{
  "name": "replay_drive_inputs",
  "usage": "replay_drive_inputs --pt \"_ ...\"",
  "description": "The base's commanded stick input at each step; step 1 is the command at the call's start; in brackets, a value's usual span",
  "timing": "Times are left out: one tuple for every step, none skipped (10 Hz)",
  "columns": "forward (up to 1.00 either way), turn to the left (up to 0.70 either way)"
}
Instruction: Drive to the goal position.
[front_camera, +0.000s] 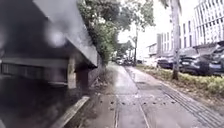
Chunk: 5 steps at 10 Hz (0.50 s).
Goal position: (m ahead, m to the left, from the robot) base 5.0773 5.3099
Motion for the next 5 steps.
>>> replay_drive_inputs --pt "0.7 0.0" --pt "0.7 0.0" --pt "0.7 0.0" --pt "0.7 0.0" --pt "0.7 0.0"
